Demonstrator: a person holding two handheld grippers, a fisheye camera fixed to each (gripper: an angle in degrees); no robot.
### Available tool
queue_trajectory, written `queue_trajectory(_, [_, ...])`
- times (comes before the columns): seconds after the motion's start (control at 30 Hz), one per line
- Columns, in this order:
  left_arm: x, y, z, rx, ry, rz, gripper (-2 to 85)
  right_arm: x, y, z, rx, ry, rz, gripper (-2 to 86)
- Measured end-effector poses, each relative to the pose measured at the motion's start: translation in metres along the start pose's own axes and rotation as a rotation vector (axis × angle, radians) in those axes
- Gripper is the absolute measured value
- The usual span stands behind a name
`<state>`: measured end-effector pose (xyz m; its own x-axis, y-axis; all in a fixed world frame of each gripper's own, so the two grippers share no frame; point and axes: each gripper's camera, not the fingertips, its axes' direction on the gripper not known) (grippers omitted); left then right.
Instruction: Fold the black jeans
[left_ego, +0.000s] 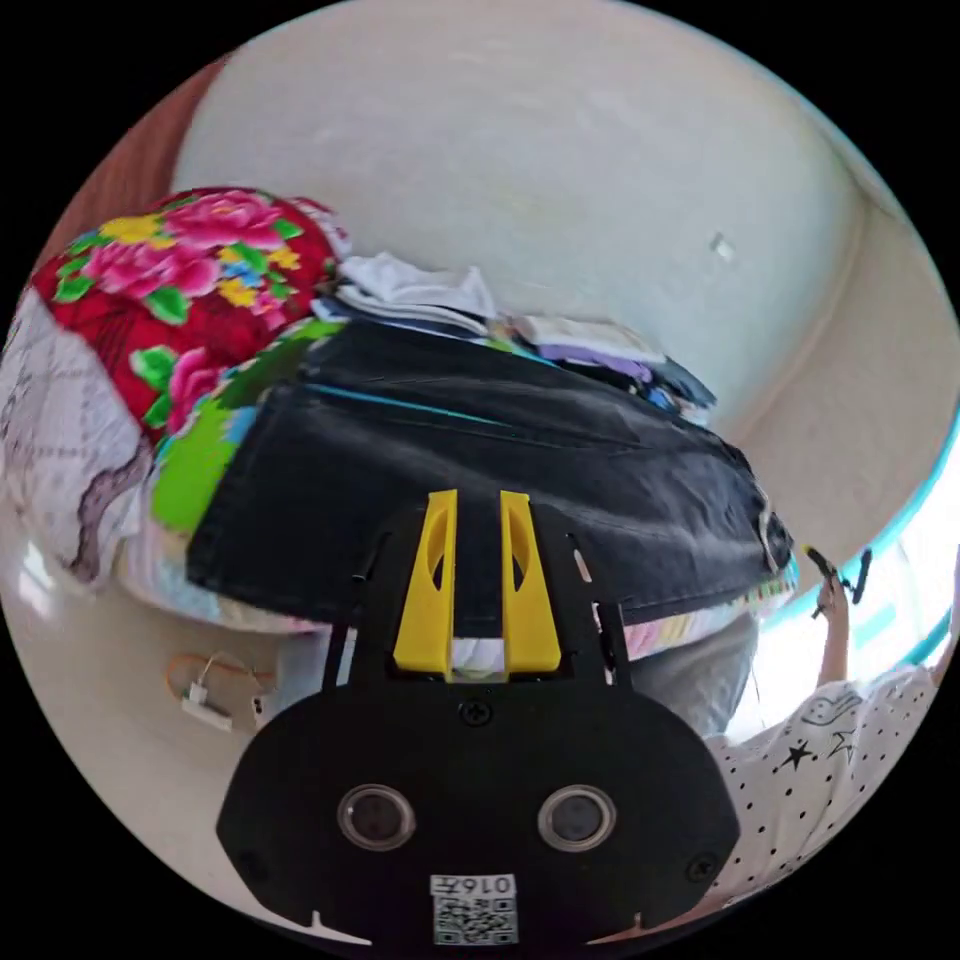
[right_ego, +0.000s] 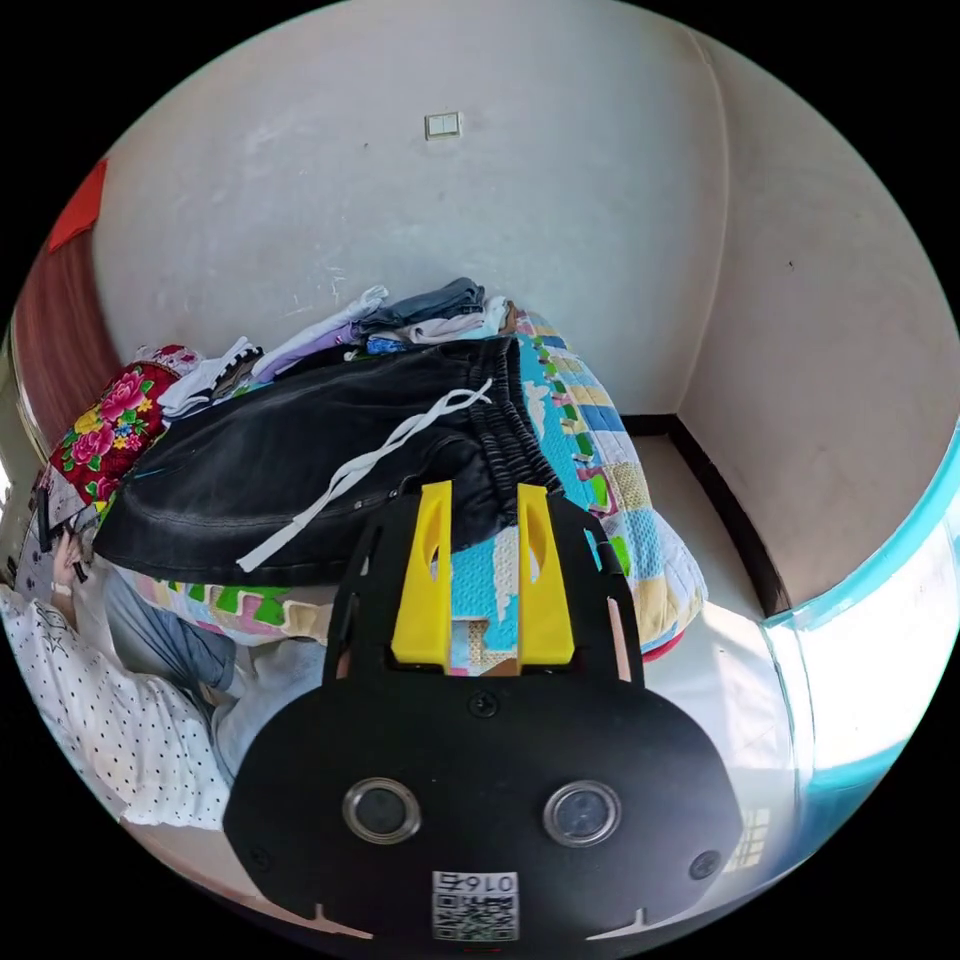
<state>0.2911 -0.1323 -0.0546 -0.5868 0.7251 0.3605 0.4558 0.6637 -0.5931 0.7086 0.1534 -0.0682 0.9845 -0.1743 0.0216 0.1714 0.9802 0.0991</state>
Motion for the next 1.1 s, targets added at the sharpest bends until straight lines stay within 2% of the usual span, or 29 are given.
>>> queue_trajectory(0.1, [-0.057, 0.063, -0.017, 0.018, -0.054, -0.200, 6.4, -0.012, 0.014, -0.007, 0.044, 0.062, 0.014, 8.8])
queue_trajectory(0.2, [-0.088, 0.116, -0.010, 0.001, -0.010, -0.301, 6.9, -0.020, 0.020, -0.013, 0.089, 0.101, 0.005, 8.2])
queue_trajectory(0.4, [-0.107, 0.184, 0.041, 0.030, 0.239, -0.368, 8.0, -0.019, 0.022, -0.024, 0.110, 0.014, 0.029, 7.8])
queue_trajectory(0.63, [-0.096, 0.230, 0.073, 0.008, 0.212, -0.323, 8.7, -0.028, 0.041, -0.035, 0.034, 0.092, -0.036, 7.7])
queue_trajectory(0.73, [-0.093, 0.258, 0.075, 0.083, 0.232, -0.313, 7.4, -0.025, 0.050, -0.040, 0.020, 0.098, -0.028, 7.8])
queue_trajectory(0.9, [-0.113, 0.315, 0.109, 0.043, 0.271, -0.430, 8.2, -0.021, 0.059, -0.044, 0.020, 0.102, -0.013, 7.8])
queue_trajectory(1.1, [-0.131, 0.377, 0.150, 0.085, 0.354, -0.523, 8.6, -0.019, 0.058, -0.043, 0.014, 0.089, -0.029, 7.6])
